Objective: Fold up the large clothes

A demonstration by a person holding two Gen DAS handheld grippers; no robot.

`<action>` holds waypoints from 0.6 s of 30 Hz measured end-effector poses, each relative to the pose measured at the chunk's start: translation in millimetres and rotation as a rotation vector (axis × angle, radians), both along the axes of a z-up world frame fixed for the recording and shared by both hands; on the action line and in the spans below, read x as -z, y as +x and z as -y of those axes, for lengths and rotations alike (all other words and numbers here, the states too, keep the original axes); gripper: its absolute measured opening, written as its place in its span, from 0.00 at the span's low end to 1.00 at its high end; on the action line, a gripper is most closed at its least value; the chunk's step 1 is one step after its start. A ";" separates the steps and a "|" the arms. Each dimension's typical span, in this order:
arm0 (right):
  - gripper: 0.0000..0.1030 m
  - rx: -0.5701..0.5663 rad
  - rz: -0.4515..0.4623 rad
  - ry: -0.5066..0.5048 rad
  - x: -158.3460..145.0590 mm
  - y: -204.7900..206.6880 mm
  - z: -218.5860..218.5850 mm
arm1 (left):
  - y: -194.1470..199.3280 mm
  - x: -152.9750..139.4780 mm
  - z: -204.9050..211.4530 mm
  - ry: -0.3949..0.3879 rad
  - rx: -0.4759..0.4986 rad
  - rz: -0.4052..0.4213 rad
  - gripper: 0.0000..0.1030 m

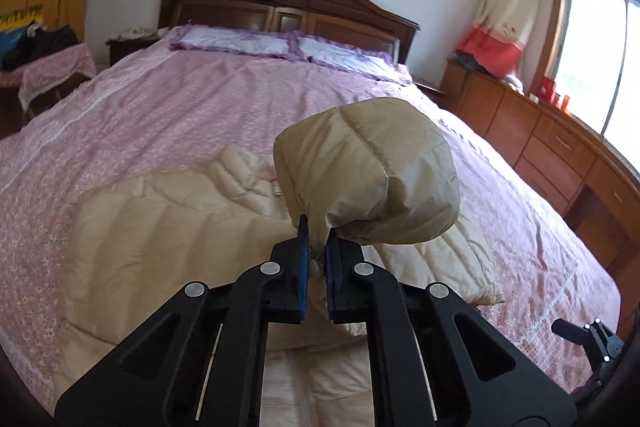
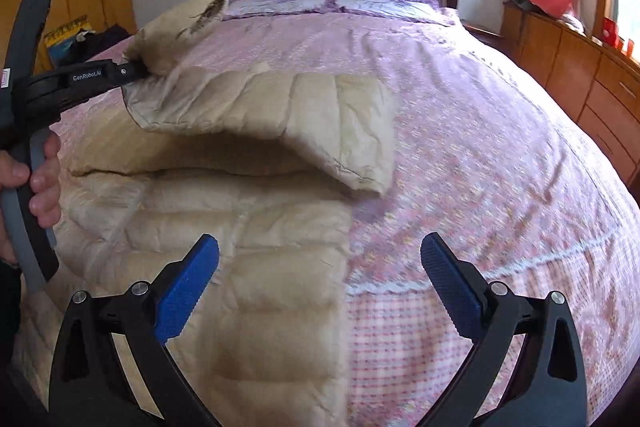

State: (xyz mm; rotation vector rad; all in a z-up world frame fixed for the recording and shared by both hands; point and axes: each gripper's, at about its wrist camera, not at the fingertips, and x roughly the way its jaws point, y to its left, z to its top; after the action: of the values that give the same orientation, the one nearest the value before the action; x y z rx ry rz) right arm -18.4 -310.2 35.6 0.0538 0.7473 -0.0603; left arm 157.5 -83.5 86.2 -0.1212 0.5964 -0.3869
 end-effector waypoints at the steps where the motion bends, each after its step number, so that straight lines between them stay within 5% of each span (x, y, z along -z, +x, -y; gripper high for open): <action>1: 0.95 -0.015 -0.007 0.025 -2.3 2.7 -3.2 | 6.4 3.5 -12.9 -0.028 -0.018 -0.024 0.07; 9: 0.95 -0.017 -0.042 0.238 -10.5 6.5 -6.6 | 14.5 59.8 -92.1 -0.262 -0.196 -0.143 0.14; 10: 0.95 -0.019 -0.047 0.235 -9.4 6.5 -8.5 | 14.9 70.5 -102.6 -0.282 -0.245 -0.179 0.30; 11: 0.95 -0.021 -0.055 0.221 -9.2 6.2 -11.7 | 15.2 79.9 -110.5 -0.291 -0.289 -0.212 0.57; 12: 0.95 -0.024 -0.061 0.208 -9.0 5.9 -14.5 | 13.8 89.7 -123.5 -0.316 -0.338 -0.244 0.67; 15: 0.95 -0.034 -0.067 0.223 -9.2 3.6 -20.0 | 8.5 101.6 -153.3 -0.452 -0.380 -0.274 0.69; 18: 0.95 -0.029 -0.073 0.286 -7.1 1.9 -21.0 | 3.8 91.4 -172.1 -0.493 -0.402 -0.233 0.69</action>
State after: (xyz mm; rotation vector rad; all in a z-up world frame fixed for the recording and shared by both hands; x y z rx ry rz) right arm -16.5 -289.2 42.7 0.3145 0.8252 0.0731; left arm 161.3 88.6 -5.2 -0.7548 0.6783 -0.1202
